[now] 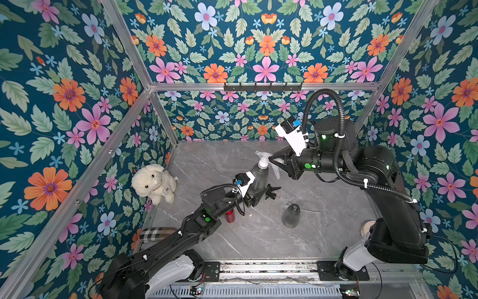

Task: Attach spray nozzles to spray bottles
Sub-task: Screw the spray nozzle on the spray bottle.

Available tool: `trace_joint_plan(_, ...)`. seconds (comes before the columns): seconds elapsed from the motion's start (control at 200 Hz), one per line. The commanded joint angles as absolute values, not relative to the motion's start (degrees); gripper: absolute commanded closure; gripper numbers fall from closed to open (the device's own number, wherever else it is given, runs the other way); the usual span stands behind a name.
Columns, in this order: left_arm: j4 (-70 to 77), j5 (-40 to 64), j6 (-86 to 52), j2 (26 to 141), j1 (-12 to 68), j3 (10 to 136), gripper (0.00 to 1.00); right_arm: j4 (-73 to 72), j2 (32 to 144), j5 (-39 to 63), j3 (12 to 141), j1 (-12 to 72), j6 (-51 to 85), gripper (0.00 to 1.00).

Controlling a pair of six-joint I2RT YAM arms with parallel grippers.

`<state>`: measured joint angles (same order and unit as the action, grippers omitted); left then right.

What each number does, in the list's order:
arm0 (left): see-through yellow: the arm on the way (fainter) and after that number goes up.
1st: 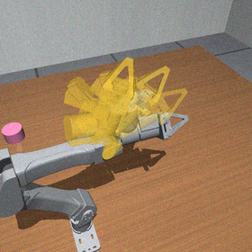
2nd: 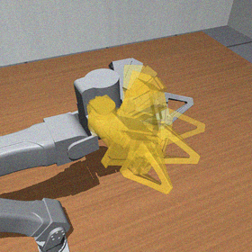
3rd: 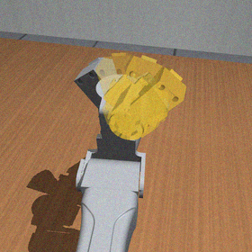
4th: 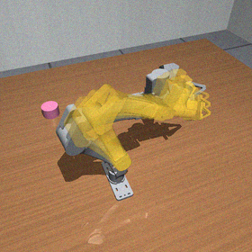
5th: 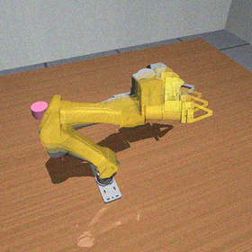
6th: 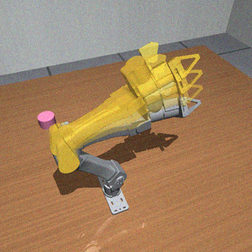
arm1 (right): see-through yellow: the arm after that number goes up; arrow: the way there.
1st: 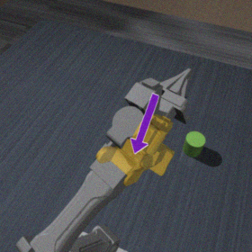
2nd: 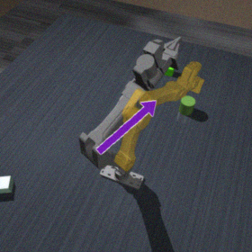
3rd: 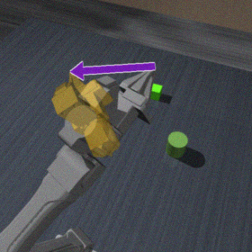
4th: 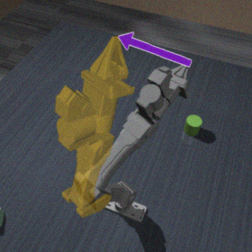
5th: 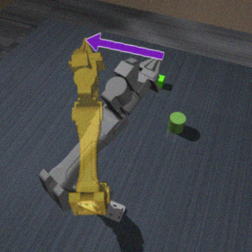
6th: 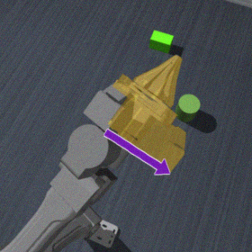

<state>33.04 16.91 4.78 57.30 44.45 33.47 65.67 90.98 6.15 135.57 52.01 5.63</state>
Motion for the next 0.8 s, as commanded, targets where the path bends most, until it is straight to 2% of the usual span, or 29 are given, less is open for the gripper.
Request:
trace_joint_plan(0.0,36.6,17.1,5.8,57.6,44.4,34.6,1.00,66.8,91.5,3.5,134.4,53.6,5.7,1.00)
trace_joint_plan(0.18,38.4,11.1,5.8,59.0,44.9,34.8,1.00,62.9,91.8,-4.8,131.0,55.7,9.9,1.00)
trace_joint_plan(0.38,39.8,5.8,7.1,60.3,45.5,35.7,1.00,54.7,88.5,-10.8,120.0,57.1,19.4,1.00)
trace_joint_plan(0.57,42.4,8.8,6.7,59.9,45.7,34.4,1.00,52.6,87.5,-10.3,118.5,57.0,22.9,1.00)
trace_joint_plan(0.635,42.6,10.6,6.4,59.3,45.7,33.8,1.00,52.5,86.6,-6.8,118.5,55.4,23.1,1.00)
trace_joint_plan(0.795,42.2,11.9,5.9,58.8,45.6,33.6,1.00,52.6,85.8,-3.1,118.4,54.2,22.2,0.84)
